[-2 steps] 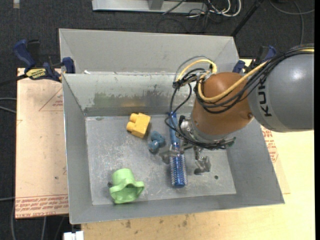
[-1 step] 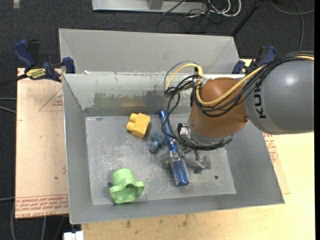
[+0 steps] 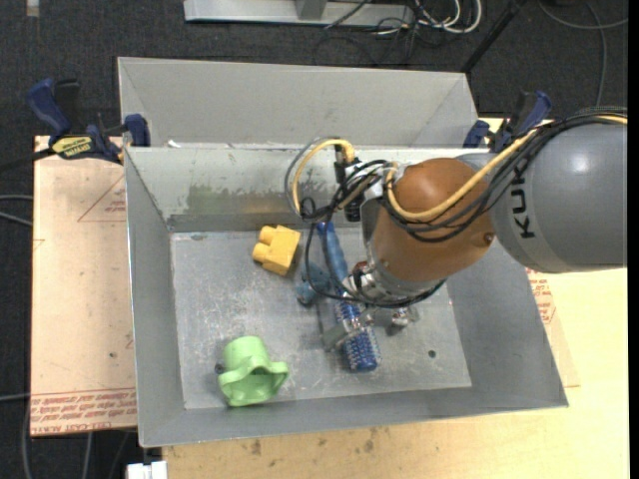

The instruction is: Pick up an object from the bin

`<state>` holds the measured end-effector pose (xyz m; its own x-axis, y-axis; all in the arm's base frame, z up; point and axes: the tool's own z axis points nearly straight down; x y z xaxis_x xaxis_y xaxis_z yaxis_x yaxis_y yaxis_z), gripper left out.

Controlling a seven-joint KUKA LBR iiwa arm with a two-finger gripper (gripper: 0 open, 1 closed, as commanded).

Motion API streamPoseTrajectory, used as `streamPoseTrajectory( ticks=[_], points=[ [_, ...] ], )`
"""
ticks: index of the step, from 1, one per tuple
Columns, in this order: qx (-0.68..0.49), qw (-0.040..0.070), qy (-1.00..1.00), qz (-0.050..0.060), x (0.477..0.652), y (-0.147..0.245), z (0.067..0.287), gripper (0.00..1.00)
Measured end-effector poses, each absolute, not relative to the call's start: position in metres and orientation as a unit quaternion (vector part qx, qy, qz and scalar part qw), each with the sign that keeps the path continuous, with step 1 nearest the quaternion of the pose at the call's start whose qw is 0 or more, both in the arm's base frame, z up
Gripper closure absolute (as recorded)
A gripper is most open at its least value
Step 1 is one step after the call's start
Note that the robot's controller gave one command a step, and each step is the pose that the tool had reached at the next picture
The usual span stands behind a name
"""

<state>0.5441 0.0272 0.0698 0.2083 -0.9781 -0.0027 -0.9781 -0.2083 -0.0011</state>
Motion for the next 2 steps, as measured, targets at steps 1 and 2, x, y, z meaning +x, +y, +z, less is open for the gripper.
streamPoseTrajectory(
  ticks=[1, 2],
  points=[
    [-0.777, 0.001, 0.630, 0.002, 0.544, 0.027, 0.069, 1.00],
    [-0.775, 0.002, 0.632, -0.001, 0.544, 0.028, 0.125, 1.00]
  ],
)
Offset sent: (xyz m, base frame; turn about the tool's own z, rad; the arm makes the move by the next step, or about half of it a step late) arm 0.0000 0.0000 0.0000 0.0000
